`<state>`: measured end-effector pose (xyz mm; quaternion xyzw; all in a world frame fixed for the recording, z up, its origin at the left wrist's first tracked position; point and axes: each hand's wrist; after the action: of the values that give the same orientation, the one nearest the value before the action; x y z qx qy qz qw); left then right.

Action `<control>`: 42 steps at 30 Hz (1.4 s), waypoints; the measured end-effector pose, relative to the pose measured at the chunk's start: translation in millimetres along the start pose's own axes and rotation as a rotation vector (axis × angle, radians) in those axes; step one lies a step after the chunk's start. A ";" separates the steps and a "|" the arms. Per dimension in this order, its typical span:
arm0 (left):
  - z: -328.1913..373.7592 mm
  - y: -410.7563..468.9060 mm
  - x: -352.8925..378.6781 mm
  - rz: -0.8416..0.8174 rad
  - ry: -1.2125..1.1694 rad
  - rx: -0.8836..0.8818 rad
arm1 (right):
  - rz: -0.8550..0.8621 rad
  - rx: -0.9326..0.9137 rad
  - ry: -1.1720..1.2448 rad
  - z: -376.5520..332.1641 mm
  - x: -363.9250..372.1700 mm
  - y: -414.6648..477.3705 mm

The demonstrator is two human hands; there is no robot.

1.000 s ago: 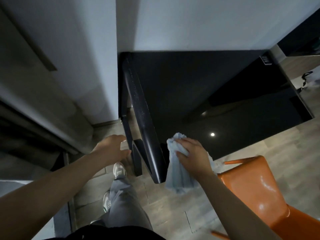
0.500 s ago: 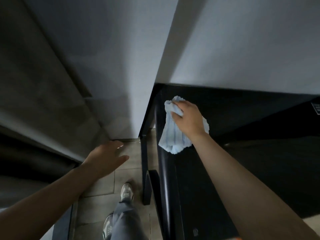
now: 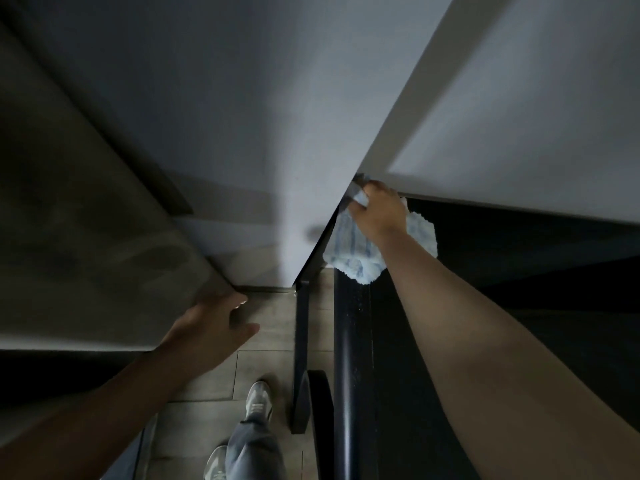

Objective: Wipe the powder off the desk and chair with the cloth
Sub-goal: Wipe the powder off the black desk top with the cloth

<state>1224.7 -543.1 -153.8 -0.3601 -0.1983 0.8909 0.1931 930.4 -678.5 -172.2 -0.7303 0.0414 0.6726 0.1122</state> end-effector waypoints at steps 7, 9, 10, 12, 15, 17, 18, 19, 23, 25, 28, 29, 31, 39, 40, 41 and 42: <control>-3.3 12.3 5.7 0.005 0.004 -0.019 | -0.081 -0.096 -0.118 4.5 13.1 -1.8; 0.7 14.5 6.7 0.012 0.006 -0.015 | -0.077 -0.117 -0.126 5.1 13.3 -7.0; 2.2 15.3 7.3 0.014 0.007 -0.011 | -0.068 -0.128 -0.124 4.6 13.7 -10.1; 3.9 15.2 8.7 0.015 0.015 -0.002 | -0.056 -0.149 -0.126 3.9 14.0 -15.9; 2.8 11.0 11.5 0.012 0.023 0.005 | -0.050 -0.158 -0.120 5.5 16.4 -23.2; 0.8 7.3 14.0 0.006 0.022 0.010 | -0.041 -0.152 -0.115 7.1 18.8 -28.5; -0.3 5.7 15.3 0.002 0.020 0.013 | -0.042 -0.146 -0.113 7.8 19.9 -30.4; -1.5 4.2 16.4 -0.001 0.022 0.017 | -0.045 -0.140 -0.113 8.1 20.7 -31.8; -4.7 0.8 18.9 -0.019 0.031 0.011 | -0.044 -0.129 -0.114 8.0 22.8 -38.0; -4.8 1.3 18.5 -0.022 0.032 0.007 | -0.040 -0.129 -0.126 7.6 23.8 -43.9; -3.1 2.2 17.4 -0.014 0.027 0.004 | -0.026 -0.134 -0.135 7.3 24.3 -56.0; -2.4 2.0 17.2 -0.010 0.030 0.008 | -0.026 -0.133 -0.139 7.5 24.3 -60.5; -1.8 0.7 17.1 -0.004 0.036 0.018 | -0.034 -0.135 -0.156 8.2 24.4 -70.5; -5.7 -19.5 18.9 -0.037 0.052 0.016 | -0.014 -0.134 -0.137 8.5 27.1 -123.7; -6.0 -22.4 19.0 -0.041 0.053 0.013 | -0.007 -0.136 -0.131 8.8 27.8 -131.1; -6.6 -25.4 19.0 -0.047 0.054 0.013 | -0.003 -0.137 -0.119 9.1 28.3 -138.1; -7.1 -28.2 19.1 -0.055 0.055 0.014 | -0.009 -0.135 -0.108 9.3 28.5 -144.9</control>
<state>1222.7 -508.4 -155.4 -0.3773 -0.1964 0.8765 0.2255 954.5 -533.2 -185.5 -0.6990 -0.0134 0.7118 0.0676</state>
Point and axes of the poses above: each hand's wrist, its own y-axis towards the middle knuckle, its own x-axis out of the palm, z = x × y, and after that the axes turned 12 degrees about -y, right-handed
